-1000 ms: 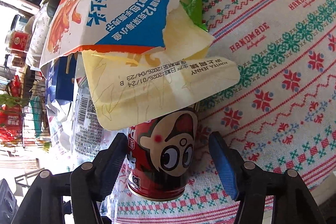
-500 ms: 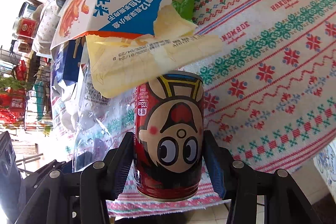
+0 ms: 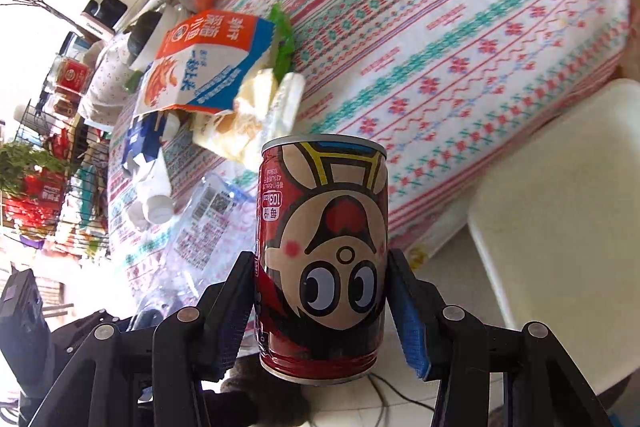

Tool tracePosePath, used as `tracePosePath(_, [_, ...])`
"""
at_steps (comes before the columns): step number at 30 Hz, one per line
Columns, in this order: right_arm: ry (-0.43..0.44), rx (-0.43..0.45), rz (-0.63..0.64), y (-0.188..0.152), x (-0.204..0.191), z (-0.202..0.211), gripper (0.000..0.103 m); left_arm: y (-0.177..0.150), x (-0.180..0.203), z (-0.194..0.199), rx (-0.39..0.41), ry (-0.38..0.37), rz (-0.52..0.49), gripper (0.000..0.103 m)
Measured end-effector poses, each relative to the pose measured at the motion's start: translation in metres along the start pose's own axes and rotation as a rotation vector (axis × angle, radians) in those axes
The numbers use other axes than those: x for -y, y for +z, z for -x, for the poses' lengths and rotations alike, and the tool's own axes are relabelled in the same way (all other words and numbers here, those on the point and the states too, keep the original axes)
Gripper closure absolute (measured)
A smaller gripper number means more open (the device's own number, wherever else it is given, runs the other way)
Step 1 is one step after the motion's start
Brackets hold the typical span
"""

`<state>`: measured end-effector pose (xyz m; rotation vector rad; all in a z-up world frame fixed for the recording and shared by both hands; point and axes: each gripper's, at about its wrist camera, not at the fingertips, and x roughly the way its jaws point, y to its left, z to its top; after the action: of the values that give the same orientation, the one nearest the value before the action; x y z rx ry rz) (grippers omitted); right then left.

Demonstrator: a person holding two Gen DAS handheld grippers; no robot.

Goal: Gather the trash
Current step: 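Carry bottle and can to the white bin and open both tools to drop them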

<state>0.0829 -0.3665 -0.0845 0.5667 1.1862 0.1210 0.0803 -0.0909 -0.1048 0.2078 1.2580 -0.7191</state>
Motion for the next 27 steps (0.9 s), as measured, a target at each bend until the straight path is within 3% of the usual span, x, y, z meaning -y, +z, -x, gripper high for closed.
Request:
tracePosePath(4, [-0.116,0.035,-0.042,0.009,0.046,0.020,0.047,0.007,0.044,-0.007,-0.023,-0.060,-0.110,0.041])
tracePosePath(11, [-0.258,-0.020,-0.132,0.019,0.126,0.020,0.047,0.047,0.109,-0.058,-0.106,-0.091,-0.213,0.040])
tracePosePath(19, [-0.299,-0.067,-0.259,0.028,0.192,0.015,0.047,0.095,0.144,-0.146,-0.200,-0.108,-0.179,0.040])
tracePosePath(23, [-0.302,-0.087,-0.281,0.028,0.208,0.013,0.047,0.112,0.158,-0.166,-0.196,-0.132,-0.178,0.040])
tracePosePath(27, [-0.297,-0.089,-0.293,0.030,0.214,0.012,0.047,0.123,0.169,-0.174,-0.143,-0.134,-0.208,0.039])
